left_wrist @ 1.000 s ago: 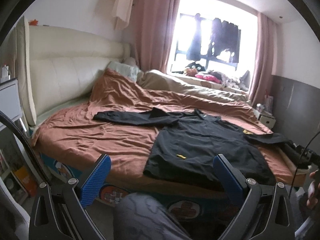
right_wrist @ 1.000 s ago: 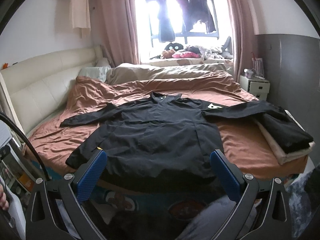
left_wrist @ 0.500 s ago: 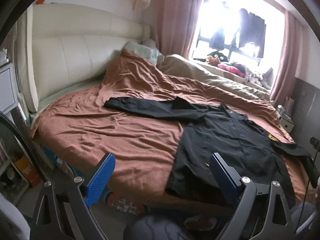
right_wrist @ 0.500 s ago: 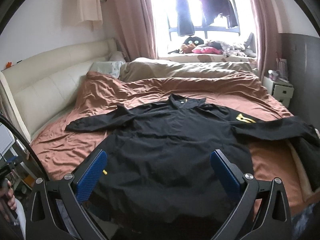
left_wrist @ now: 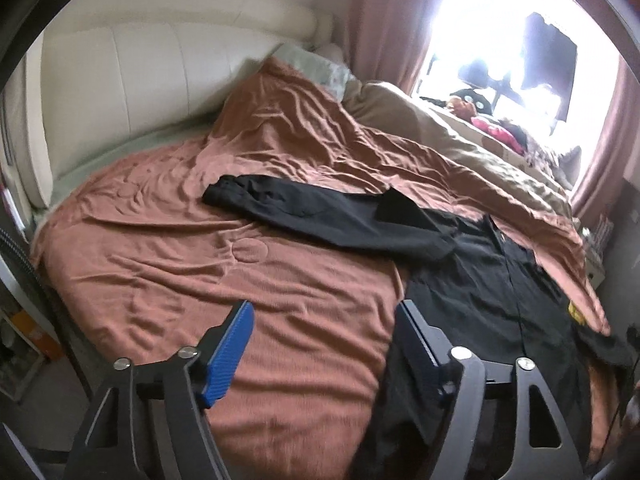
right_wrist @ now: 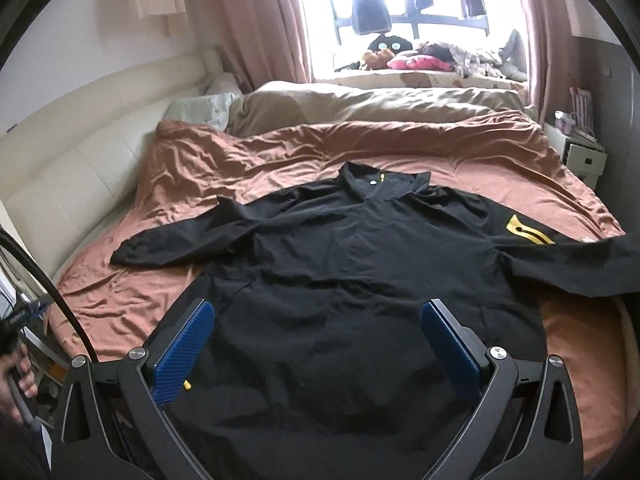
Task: Fold large clothes
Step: 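Move the left tool toward the jacket sleeve nearest it, then grasp the sleeve cuff with the left tool and fold it across the jacket body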
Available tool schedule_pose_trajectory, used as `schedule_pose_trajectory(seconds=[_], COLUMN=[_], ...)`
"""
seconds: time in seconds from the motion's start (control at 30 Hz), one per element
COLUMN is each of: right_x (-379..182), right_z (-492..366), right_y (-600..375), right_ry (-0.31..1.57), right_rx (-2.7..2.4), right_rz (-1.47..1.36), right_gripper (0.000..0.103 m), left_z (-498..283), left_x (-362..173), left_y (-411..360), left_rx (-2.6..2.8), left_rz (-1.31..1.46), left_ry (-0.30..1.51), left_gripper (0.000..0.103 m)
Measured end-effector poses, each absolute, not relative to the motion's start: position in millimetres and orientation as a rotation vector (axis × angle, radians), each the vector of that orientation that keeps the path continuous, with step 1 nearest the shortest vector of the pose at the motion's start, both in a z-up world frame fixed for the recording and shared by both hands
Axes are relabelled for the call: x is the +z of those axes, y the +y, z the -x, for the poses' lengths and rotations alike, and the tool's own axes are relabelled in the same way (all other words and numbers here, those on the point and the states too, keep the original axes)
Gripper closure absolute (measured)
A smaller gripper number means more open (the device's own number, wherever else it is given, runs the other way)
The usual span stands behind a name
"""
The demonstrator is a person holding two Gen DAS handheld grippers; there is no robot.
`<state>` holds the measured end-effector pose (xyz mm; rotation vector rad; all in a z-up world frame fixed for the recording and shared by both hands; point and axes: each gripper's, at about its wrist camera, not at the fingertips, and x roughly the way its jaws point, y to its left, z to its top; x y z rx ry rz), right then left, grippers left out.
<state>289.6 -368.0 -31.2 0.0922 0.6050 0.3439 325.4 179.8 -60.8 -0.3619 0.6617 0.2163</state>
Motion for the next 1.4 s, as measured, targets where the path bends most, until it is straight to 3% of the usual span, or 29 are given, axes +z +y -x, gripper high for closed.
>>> schedule_pose_trajectory(seconds=[0.3, 0.53, 0.97, 1.03, 1.1, 1.17, 1.23, 1.27, 1.4], right_x=[-22.9, -29.8, -66.0, -72.4, -80.7, -87.2, -94.6, -98.9, -111.5], right_z=[-355.8, -415.8, -513.8, -529.6, -547.7, -561.4, -578.2, -587.9, -614.7], right_y=[-333.1, -306.4, -259.6, -249.3, -237.9, -230.4, -221.2, -214.9, -194.1], right_ry=[0.672, 0.72, 0.833, 0.848, 0.872, 0.888, 0.906, 0.914, 0.937], right_rx=[0.379, 0.406, 0.419, 0.423, 0.43, 0.43, 0.43, 0.436, 0.456], right_rz=[-0.033, -0.012, -0.041, -0.046, -0.058, -0.073, -0.093, -0.104, -0.139], right_gripper=[0.005, 0.023, 0.024, 0.036, 0.04, 0.049, 0.061, 0.064, 0.075], left_z=[-399.5, -456.7, -559.2, -567.8, -575.9, -584.6, -588.3, -587.5, -581.2], left_x=[-80.8, -112.1, -199.5, -208.7, -210.1, -211.8, -211.3, -209.5, -187.7], left_y=[240.9, 283.7, 334.7, 341.8, 344.8, 348.5, 354.6, 359.5, 364.7], left_rx=[0.27, 0.324, 0.42, 0.436, 0.456, 0.48, 0.496, 0.487, 0.46], left_rz=[0.523, 0.593, 0.632, 0.65, 0.616, 0.589, 0.601, 0.627, 0.633], left_ry=[0.702, 0.752, 0.919, 0.93, 0.925, 0.932, 0.919, 0.903, 0.839], left_gripper=[0.039, 0.046, 0.046, 0.046, 0.048, 0.059, 0.079, 0.095, 0.1])
